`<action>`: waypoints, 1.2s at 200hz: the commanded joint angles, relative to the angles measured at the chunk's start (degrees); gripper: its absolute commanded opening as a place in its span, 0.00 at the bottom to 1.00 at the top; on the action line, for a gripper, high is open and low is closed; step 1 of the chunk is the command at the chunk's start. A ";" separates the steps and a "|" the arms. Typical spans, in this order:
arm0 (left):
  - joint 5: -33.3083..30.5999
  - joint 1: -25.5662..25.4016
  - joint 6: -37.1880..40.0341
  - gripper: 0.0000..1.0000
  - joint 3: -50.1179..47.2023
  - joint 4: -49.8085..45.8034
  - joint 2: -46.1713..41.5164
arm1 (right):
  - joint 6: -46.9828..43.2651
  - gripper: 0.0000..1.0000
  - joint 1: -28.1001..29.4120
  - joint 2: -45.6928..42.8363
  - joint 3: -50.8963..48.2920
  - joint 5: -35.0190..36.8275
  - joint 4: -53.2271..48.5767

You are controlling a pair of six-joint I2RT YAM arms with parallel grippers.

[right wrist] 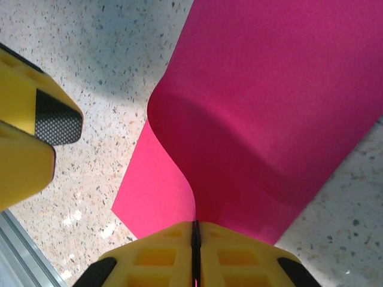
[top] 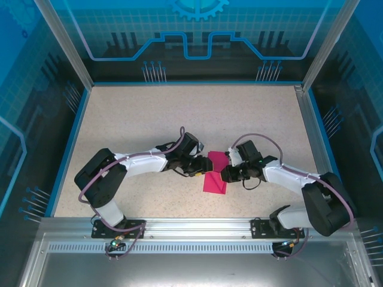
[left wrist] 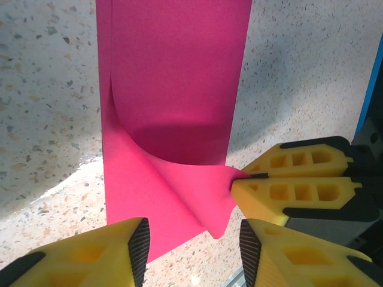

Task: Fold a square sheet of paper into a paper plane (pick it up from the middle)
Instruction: Fold the triangle a second time at the center of the table.

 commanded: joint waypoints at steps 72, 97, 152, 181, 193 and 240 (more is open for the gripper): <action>-1.17 -1.39 1.57 0.42 0.78 -2.44 0.96 | 0.27 0.11 -0.79 2.85 3.33 3.47 -3.88; -1.00 -1.59 1.42 0.42 1.18 -2.42 1.48 | 0.62 0.12 -0.79 2.31 3.24 4.61 -4.90; -0.63 -2.43 0.62 0.36 2.29 -1.72 2.72 | -1.14 0.12 -0.46 4.36 5.12 4.93 -5.38; -0.83 -2.59 -0.05 0.35 2.25 -1.21 3.20 | -2.20 0.12 -0.57 4.96 5.68 5.02 -5.67; -0.80 -2.57 -0.17 0.35 2.35 -1.01 3.40 | -2.60 0.13 -0.45 5.33 5.95 5.02 -6.16; -0.62 -2.74 -0.12 0.34 2.75 -0.96 3.57 | -2.87 0.13 -0.51 6.65 7.01 6.43 -7.23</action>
